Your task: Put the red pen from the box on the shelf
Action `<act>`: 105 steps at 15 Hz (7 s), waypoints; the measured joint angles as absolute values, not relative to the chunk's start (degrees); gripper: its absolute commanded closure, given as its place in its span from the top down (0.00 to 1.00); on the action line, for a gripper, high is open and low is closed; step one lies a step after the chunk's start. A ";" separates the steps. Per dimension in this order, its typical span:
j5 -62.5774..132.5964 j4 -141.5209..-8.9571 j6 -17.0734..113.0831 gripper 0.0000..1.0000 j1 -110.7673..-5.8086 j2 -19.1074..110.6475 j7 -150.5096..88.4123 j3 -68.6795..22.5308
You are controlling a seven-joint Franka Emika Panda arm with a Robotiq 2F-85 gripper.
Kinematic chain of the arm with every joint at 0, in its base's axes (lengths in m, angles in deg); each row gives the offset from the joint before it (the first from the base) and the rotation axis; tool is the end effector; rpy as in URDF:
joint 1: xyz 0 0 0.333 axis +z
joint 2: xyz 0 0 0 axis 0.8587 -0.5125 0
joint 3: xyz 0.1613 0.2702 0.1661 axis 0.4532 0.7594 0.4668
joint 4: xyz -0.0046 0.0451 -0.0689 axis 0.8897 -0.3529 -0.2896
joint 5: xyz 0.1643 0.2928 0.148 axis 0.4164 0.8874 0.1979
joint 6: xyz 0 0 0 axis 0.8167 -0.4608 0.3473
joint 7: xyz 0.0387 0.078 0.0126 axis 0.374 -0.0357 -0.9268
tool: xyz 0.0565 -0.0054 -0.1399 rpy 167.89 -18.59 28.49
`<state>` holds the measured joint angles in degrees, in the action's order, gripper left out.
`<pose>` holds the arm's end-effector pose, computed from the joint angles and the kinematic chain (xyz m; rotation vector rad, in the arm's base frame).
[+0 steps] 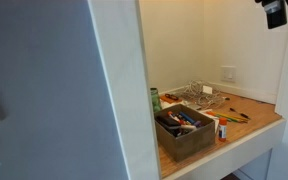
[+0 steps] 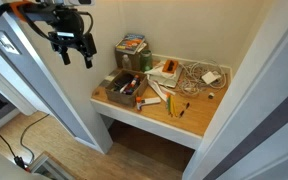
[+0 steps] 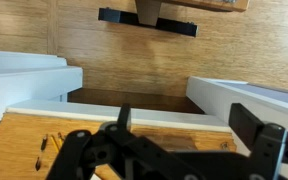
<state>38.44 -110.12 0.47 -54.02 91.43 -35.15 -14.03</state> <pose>0.3152 0.0641 0.5490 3.0670 0.2366 -0.2943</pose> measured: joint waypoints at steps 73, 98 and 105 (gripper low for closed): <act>46.25 -102.76 29.48 1.00 -58.80 52.69 -43.03 -18.74; 57.36 -89.94 46.04 0.63 -59.16 32.74 -44.37 -14.61; 56.42 -88.82 46.05 0.35 -59.21 31.90 -44.15 -15.07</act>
